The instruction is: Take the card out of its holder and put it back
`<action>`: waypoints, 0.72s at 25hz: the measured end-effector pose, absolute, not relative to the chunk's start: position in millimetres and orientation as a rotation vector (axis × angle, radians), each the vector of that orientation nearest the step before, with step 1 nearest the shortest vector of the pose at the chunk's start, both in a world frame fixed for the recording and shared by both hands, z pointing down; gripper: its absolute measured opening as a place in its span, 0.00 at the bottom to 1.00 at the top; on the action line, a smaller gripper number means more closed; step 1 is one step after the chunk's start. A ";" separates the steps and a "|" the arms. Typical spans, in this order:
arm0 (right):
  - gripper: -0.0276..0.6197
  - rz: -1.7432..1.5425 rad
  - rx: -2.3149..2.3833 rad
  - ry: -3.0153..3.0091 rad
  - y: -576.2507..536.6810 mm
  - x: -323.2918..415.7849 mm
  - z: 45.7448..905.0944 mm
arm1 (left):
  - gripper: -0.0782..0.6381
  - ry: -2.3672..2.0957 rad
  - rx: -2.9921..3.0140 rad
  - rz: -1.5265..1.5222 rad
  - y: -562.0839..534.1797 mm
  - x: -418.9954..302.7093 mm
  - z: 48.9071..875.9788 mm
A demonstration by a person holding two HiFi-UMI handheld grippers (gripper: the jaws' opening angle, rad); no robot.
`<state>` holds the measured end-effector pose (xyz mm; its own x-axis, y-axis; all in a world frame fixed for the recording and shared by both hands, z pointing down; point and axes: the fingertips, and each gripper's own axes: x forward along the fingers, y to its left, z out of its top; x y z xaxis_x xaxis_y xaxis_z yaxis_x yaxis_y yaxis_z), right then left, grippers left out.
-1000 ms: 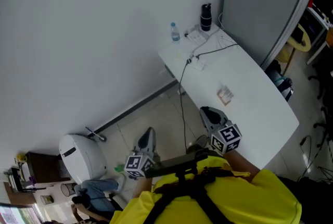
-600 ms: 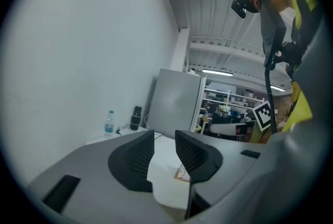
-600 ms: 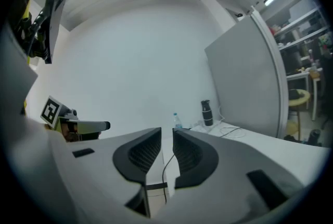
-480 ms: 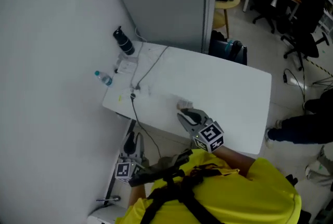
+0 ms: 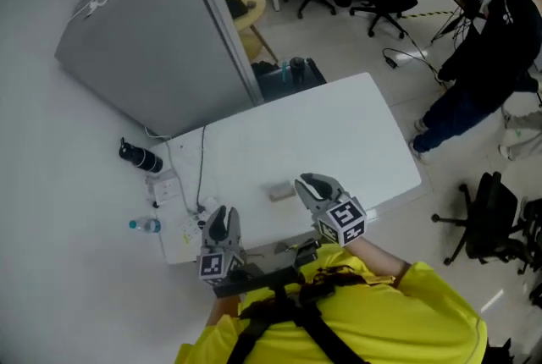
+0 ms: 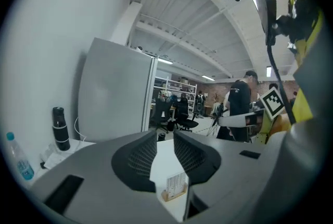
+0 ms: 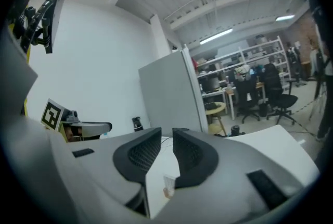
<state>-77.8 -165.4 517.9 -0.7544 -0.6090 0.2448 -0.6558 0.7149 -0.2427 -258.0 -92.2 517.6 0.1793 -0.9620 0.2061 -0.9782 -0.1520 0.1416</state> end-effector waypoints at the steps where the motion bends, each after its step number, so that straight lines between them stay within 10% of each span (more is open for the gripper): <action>1: 0.16 0.473 1.094 -2.751 -165.1 -75.5 517.9 | 0.20 -1.836 2.243 0.115 -99.2 -258.7 518.3; 12: 0.16 0.566 1.429 -2.468 -132.4 -52.7 594.0 | 0.27 -1.352 2.441 0.285 -134.9 -229.0 609.2; 14: 0.16 0.610 1.455 -2.442 -122.7 -48.5 602.4 | 0.49 -1.208 2.480 0.338 -140.9 -212.7 627.7; 18: 0.16 0.632 1.490 -2.408 -111.0 -39.0 612.6 | 0.47 -1.009 2.565 0.427 -160.0 -189.9 661.8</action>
<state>-39.0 -111.0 612.6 -0.4515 -0.7884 0.4177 -0.8920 0.3868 -0.2341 -189.9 -160.0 661.8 0.7007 -0.5922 0.3979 -0.6979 -0.6847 0.2099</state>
